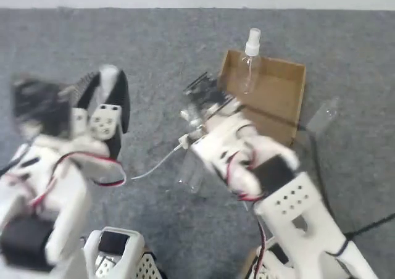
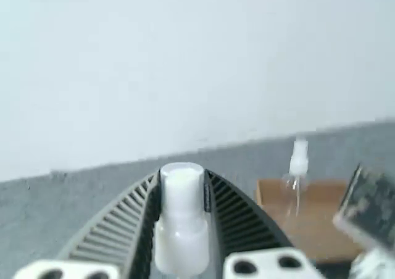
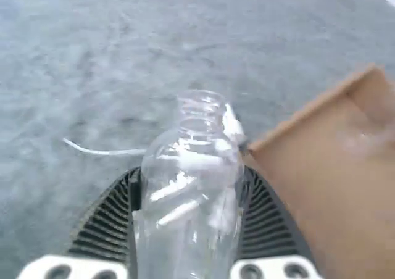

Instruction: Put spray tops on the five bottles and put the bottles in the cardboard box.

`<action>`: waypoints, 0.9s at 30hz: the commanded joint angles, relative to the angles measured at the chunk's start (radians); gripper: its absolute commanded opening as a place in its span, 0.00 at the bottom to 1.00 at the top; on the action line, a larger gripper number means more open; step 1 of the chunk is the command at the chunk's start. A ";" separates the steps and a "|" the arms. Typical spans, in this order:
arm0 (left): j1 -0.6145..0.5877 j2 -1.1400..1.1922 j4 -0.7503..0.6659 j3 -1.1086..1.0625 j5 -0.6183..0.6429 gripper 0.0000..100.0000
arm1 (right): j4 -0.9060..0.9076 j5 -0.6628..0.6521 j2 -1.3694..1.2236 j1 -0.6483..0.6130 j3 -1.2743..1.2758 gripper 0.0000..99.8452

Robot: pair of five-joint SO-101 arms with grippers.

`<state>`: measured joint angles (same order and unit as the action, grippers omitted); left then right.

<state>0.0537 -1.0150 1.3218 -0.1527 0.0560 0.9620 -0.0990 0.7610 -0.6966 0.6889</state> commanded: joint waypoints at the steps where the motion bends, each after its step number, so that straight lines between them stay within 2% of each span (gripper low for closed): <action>1: -0.006 -0.006 -0.072 0.071 0.104 0.01 | -0.093 0.040 0.053 -0.047 0.032 0.01; 8: -0.006 -0.006 -0.166 0.067 0.322 0.01 | -0.116 -0.064 0.054 -0.077 0.055 0.01; 11: -0.005 -0.003 -0.209 0.067 0.400 0.01 | -0.208 -0.029 0.054 -0.120 0.101 0.01; 18: -0.006 -0.003 -0.356 -0.016 0.404 0.01 | -0.547 0.034 0.054 -0.229 0.305 0.01; 23: -0.006 -0.005 -0.410 -0.114 0.402 0.01 | -0.570 0.040 0.096 -0.246 0.339 0.01; 27: -0.100 0.002 -0.506 -0.176 0.405 0.01 | -0.564 0.040 0.232 -0.242 0.402 0.01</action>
<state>0.0046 -1.0134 0.8953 -0.3138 0.4519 0.4219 -0.0729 0.8761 -0.9344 1.0802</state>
